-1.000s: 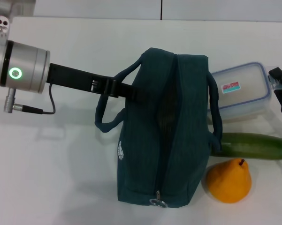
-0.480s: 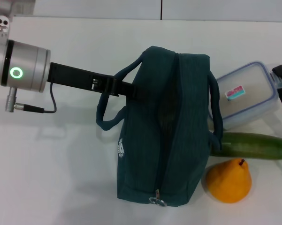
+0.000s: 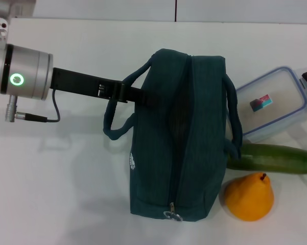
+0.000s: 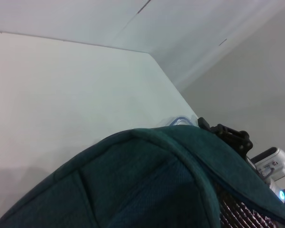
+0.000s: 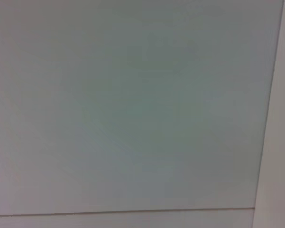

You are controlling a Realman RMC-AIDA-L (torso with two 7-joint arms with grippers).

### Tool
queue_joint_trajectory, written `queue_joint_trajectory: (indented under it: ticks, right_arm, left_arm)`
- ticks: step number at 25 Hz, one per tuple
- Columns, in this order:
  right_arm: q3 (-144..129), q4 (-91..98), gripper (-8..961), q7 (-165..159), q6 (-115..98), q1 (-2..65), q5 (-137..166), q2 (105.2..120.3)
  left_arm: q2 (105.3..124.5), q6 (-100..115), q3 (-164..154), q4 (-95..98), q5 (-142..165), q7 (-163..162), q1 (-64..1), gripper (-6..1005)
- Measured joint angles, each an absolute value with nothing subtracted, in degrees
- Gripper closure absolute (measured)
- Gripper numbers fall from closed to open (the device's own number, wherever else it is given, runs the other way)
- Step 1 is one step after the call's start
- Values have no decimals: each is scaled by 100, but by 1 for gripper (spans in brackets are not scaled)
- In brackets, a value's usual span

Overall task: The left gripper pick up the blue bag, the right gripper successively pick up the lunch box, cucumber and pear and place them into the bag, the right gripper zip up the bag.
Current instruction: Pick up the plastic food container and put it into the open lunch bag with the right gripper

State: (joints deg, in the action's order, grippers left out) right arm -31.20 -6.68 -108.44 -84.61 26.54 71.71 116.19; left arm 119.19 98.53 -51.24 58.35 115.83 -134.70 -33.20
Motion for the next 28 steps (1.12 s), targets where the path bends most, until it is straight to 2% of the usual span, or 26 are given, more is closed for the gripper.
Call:
queue_joint_trajectory:
  ticks: [7,19,28]
  right_arm:
    - [-2984,-701,855,-10886,-8715,2607,7172,11619]
    - [-2742,-710,855,-11015,-9209,2528,7172,11619]
    - [-2543,-719,855,-11176,-9635,2511,7171,11619]
  left_arm:
    - [11899,9843,-5124,5836,11583,-13415,-3310,953]
    - [11696,9842,-4972,5868,11601,-13457,-3373,953]
    - [11680,9793,-4975,5933,11755,-13456,-3375,953]
